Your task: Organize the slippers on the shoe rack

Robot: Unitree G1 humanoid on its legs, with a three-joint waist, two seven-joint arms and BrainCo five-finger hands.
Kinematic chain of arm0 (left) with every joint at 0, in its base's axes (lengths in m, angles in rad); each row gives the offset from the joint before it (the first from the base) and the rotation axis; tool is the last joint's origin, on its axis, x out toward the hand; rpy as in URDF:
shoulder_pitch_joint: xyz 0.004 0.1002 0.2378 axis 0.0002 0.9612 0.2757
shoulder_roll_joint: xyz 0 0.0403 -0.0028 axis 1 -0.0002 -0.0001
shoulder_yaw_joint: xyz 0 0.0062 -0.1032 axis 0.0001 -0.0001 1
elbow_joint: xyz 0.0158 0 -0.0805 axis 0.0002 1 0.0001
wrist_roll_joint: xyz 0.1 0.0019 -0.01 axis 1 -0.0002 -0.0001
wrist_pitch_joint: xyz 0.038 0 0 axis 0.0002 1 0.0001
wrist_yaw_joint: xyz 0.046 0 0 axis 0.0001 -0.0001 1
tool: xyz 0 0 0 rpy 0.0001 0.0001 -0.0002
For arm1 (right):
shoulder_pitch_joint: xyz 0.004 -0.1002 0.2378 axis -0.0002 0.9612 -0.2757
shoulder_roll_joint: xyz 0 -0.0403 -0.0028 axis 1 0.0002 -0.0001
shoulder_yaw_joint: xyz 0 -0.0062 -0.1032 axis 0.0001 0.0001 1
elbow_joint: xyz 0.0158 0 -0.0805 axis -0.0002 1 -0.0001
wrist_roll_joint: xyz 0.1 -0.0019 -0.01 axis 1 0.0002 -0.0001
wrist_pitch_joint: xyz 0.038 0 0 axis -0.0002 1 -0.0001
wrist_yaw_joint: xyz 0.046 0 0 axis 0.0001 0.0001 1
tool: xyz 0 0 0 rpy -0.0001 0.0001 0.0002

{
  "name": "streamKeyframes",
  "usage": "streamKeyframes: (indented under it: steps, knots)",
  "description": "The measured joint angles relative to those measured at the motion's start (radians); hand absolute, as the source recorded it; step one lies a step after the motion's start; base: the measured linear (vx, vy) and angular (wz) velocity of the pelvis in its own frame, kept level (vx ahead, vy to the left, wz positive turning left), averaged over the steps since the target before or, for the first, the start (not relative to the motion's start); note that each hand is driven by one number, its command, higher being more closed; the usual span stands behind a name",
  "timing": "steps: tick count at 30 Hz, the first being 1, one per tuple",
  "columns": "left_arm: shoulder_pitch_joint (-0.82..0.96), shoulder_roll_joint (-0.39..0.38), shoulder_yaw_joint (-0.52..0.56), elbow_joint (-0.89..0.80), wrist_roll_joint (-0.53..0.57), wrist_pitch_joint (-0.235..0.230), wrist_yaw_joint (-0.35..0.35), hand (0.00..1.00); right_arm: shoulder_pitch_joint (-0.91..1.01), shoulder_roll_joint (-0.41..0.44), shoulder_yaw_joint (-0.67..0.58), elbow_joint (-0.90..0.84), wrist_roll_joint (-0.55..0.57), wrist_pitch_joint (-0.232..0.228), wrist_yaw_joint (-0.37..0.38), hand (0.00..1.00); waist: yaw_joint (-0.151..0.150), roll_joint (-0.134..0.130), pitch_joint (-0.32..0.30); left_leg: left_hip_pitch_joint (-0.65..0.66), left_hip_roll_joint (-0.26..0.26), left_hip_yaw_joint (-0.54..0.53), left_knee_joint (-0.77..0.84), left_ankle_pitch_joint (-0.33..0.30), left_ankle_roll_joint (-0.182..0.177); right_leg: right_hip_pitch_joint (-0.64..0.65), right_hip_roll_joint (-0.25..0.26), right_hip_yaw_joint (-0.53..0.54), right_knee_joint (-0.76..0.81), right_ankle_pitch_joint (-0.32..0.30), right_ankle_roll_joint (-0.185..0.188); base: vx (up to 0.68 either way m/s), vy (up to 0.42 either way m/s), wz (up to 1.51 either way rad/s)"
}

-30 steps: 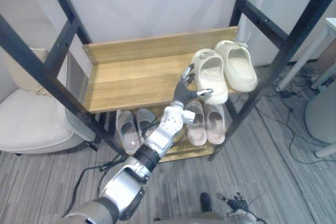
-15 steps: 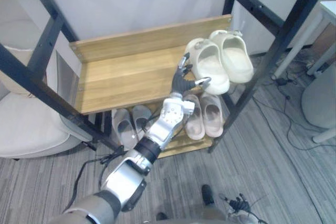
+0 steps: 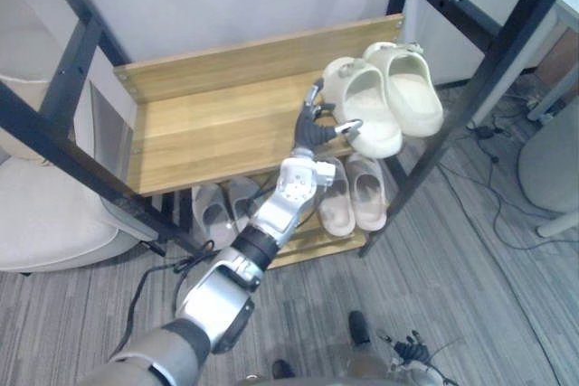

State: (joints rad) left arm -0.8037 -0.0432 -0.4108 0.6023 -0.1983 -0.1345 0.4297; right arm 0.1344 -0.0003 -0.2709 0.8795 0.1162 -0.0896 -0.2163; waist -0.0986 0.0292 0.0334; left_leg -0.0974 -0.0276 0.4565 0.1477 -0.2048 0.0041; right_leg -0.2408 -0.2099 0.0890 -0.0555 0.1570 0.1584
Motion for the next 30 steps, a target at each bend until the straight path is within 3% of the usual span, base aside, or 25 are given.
streamKeyframes:
  steps: [9,18,20,24,30]
  knots:
    - [0.002,0.002,0.000,-0.016,0.002,0.036,-0.025,0.00,-0.017,-0.006,0.012,0.038,0.003,-0.001,0.001,0.00,0.000,0.002,-0.002,0.007,0.000,-0.040,0.013,0.003,0.004,0.031,-0.006,-0.027,0.003,-0.008,0.003,-0.01,-0.008,0.10]
    - [0.109,0.034,-0.052,-0.369,0.002,0.029,-0.060,0.00,-0.011,-0.021,0.051,0.040,0.006,-0.001,0.002,0.00,0.022,0.018,-0.013,0.018,-0.001,-0.107,0.025,0.009,0.013,0.059,-0.015,-0.087,0.052,-0.048,0.004,0.02,0.000,0.20]
    - [0.181,0.040,-0.128,-0.483,-0.002,0.003,-0.100,0.00,-0.005,-0.032,0.072,0.042,0.010,-0.001,0.002,0.00,0.046,0.015,-0.019,0.021,0.000,-0.129,0.031,0.009,0.013,0.072,-0.017,-0.108,0.059,-0.057,0.000,0.01,-0.010,0.26]
    - [0.314,0.057,-0.245,-0.575,-0.082,-0.025,-0.186,0.00,-0.007,-0.039,0.098,0.043,0.013,-0.001,0.003,0.00,0.057,0.017,-0.033,0.029,0.001,-0.154,0.034,0.010,0.015,0.094,-0.021,-0.135,0.069,-0.069,-0.001,-0.01,-0.004,0.19]
    - [0.505,0.068,-0.367,-0.540,-0.138,-0.027,-0.299,0.00,-0.016,-0.044,0.120,0.044,0.014,0.000,0.003,0.00,0.073,0.011,-0.047,0.030,0.004,-0.164,0.038,0.011,0.014,0.106,-0.020,-0.146,0.066,-0.067,-0.006,-0.03,-0.005,0.06]
